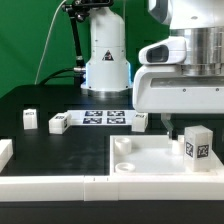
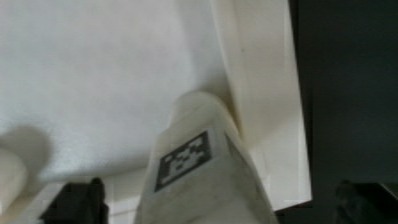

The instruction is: Assemble one leg

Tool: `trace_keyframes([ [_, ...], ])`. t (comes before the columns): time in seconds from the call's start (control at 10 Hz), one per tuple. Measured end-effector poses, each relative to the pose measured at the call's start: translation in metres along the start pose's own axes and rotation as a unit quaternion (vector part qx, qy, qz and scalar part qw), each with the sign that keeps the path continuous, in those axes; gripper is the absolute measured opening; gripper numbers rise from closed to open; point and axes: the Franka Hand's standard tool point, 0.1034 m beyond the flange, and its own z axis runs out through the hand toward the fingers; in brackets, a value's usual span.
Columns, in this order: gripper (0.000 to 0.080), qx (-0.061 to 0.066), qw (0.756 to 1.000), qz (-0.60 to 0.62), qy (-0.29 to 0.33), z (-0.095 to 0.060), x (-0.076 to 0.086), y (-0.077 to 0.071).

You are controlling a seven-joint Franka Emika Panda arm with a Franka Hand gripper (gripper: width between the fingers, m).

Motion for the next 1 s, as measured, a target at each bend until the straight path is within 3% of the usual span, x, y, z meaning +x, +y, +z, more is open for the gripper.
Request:
trace_keyframes([
  [0.3,0.0649,-0.005,0.994,-0.111,0.004,0.0001,0.0012,0.0013],
  [0.4,0.0529,-0.004,0.994,-0.11,0.004,0.0001,0.0012,0.0013],
  [0.5,0.0359,-0.004,0.994,-0.11,0.004,0.0001,0.0012,0.0013],
  [0.6,0.0359,-0.005,0.994,-0.109,0.004,0.0001,0.0015,0.0022],
  [0.7,0.0291,-0.005,0.994,-0.109,0.004,0.0002,0.0017,0.0027],
  [1.0,0.0291,-0.004,0.997,-0.076,0.004,0.0004,0.0013,0.0025],
])
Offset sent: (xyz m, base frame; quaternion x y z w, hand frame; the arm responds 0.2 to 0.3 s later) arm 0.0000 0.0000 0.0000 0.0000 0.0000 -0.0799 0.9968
